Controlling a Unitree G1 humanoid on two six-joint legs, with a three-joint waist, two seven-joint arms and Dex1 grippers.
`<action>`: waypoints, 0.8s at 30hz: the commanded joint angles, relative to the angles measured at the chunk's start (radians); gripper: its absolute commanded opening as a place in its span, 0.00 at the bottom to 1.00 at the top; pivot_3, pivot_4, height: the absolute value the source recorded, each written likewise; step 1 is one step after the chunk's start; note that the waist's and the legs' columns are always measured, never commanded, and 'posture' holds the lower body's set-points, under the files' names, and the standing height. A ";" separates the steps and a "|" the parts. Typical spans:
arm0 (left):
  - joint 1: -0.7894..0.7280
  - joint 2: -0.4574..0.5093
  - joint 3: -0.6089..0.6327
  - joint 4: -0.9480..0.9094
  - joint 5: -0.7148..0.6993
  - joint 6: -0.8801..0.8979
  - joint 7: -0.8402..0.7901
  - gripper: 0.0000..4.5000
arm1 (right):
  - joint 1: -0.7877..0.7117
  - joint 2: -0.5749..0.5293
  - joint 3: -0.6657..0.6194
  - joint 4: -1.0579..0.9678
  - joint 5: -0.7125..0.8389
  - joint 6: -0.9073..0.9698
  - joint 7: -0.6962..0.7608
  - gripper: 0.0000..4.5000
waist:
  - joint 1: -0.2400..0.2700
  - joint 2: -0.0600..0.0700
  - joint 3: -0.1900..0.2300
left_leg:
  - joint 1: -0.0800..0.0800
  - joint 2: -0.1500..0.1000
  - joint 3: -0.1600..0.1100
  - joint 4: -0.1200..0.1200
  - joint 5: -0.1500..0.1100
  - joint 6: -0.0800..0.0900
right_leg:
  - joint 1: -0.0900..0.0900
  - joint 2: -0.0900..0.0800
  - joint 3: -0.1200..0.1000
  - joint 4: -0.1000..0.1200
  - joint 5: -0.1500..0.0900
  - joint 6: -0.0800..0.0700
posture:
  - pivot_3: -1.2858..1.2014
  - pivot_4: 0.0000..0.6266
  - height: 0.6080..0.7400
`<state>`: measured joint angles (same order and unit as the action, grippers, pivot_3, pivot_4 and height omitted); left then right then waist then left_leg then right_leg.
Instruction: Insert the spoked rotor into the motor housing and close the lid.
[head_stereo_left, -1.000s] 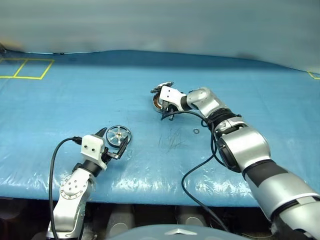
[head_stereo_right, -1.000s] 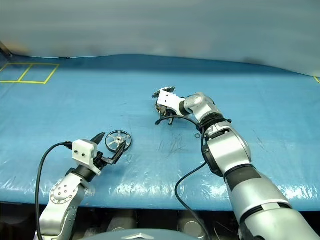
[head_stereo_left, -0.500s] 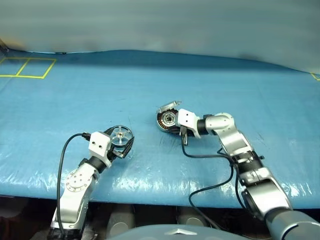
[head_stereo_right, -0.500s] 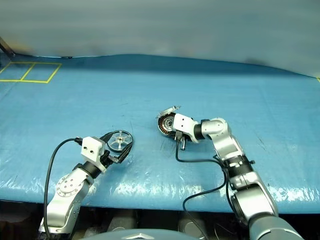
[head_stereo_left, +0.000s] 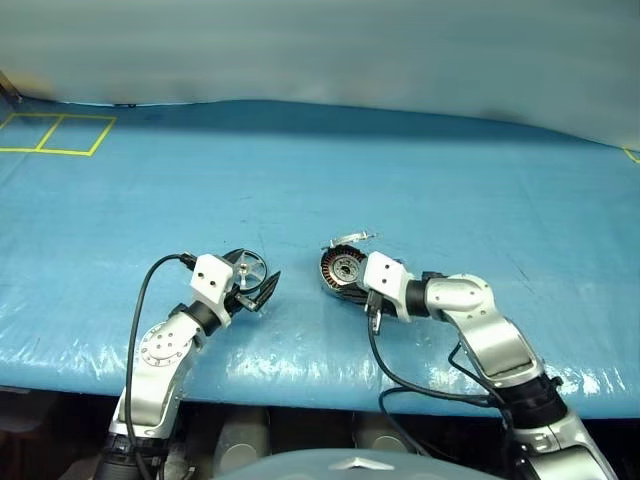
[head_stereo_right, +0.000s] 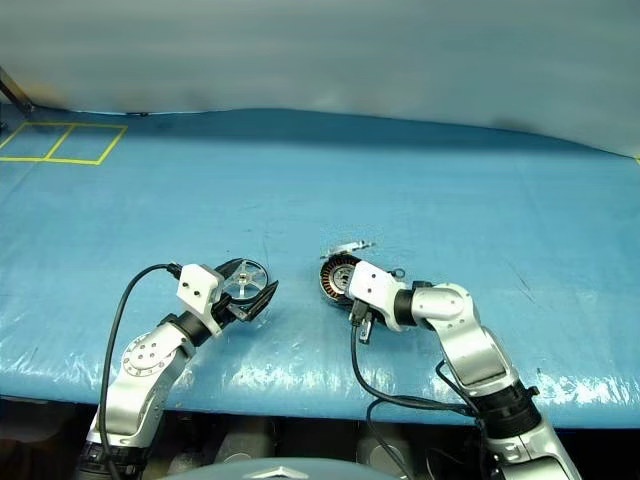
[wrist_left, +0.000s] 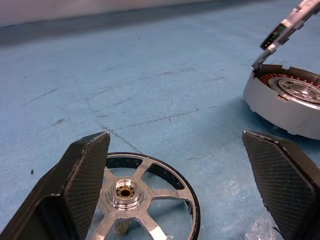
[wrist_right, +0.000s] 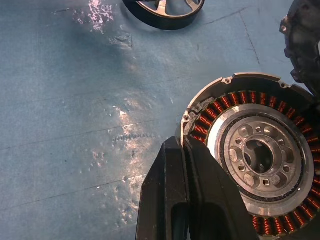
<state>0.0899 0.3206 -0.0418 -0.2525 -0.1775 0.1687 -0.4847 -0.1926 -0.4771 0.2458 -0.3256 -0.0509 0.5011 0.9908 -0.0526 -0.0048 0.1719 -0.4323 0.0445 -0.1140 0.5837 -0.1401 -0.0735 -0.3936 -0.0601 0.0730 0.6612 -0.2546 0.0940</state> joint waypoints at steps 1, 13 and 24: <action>-0.007 0.013 0.002 -0.013 -0.004 -0.001 -0.012 1.00 | 0.024 0.000 0.004 -0.090 0.044 0.030 -0.030 0.00 | 0.002 -0.001 0.000 | 0.000 0.000 0.000 0.000 0.000 0.000 | 0.000 0.000 0.000 0.000 0.000 0.000 | 0.52 0.24 1.00; -0.033 0.026 -0.002 -0.008 -0.004 0.019 -0.031 1.00 | 0.049 0.054 0.031 -0.167 0.121 0.131 -0.155 0.15 | 0.003 -0.002 0.000 | 0.000 0.000 0.000 0.000 0.000 0.000 | 0.000 0.000 0.000 0.000 0.000 0.000 | 0.52 0.24 1.00; -0.054 0.038 -0.025 -0.003 -0.013 0.025 -0.075 1.00 | 0.068 0.097 -0.092 -0.211 0.291 0.179 -0.234 0.36 | 0.007 -0.003 0.000 | -0.001 0.000 0.000 0.000 0.000 0.000 | 0.000 0.000 0.000 0.000 0.000 0.000 | 0.52 0.24 1.00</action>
<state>0.0403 0.3472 -0.0619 -0.2366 -0.1780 0.1948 -0.5401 -0.1286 -0.3757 0.2151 -0.4803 0.1900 0.6694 0.7628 -0.0461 -0.0076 0.1723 -0.4331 0.0447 -0.1139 0.5841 -0.1403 -0.0738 -0.3941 -0.0605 0.0728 0.6608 -0.2547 0.0939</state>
